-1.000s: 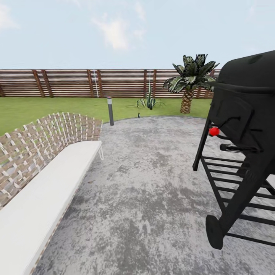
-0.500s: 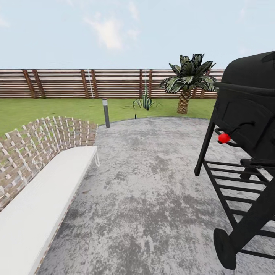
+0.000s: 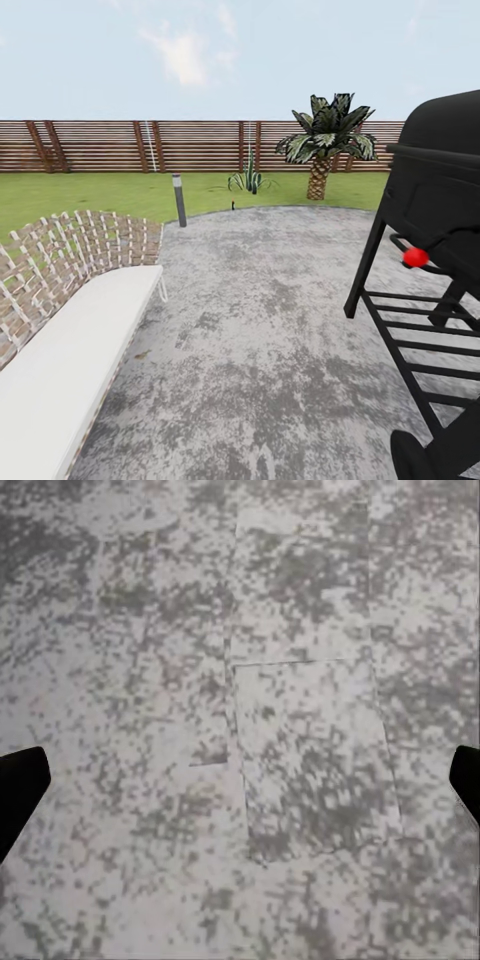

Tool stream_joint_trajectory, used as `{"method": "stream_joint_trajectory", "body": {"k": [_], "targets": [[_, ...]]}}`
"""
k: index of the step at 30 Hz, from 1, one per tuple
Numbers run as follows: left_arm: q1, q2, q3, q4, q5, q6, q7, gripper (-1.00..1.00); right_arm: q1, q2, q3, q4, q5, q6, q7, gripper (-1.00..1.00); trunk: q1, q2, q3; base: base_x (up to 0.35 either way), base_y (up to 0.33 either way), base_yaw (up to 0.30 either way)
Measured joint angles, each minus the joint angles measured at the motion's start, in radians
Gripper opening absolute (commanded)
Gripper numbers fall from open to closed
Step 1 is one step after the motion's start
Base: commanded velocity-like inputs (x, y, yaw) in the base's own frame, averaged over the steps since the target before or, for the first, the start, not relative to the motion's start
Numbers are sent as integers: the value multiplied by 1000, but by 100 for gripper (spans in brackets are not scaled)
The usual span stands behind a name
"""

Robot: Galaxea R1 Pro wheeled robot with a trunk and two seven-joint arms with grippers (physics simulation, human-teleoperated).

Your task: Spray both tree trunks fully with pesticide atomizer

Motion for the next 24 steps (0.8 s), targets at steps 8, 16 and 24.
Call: {"method": "stream_joint_trajectory", "body": {"k": [8, 16, 24], "targets": [[0, -1, 0, 0, 0, 0, 0, 100, 0, 1, 0, 1, 0, 0, -1, 100, 0, 0, 0, 336, 78, -3], [0, -1, -1, 0, 0, 0, 0, 100, 0, 0, 0, 1, 0, 0, 0, 100, 0, 0, 0, 336, 77, -231], [-1, -1, -2, 0, 0, 0, 0, 100, 0, 0, 0, 1, 0, 0, 0, 100, 0, 0, 0, 336, 77, -238]]}}
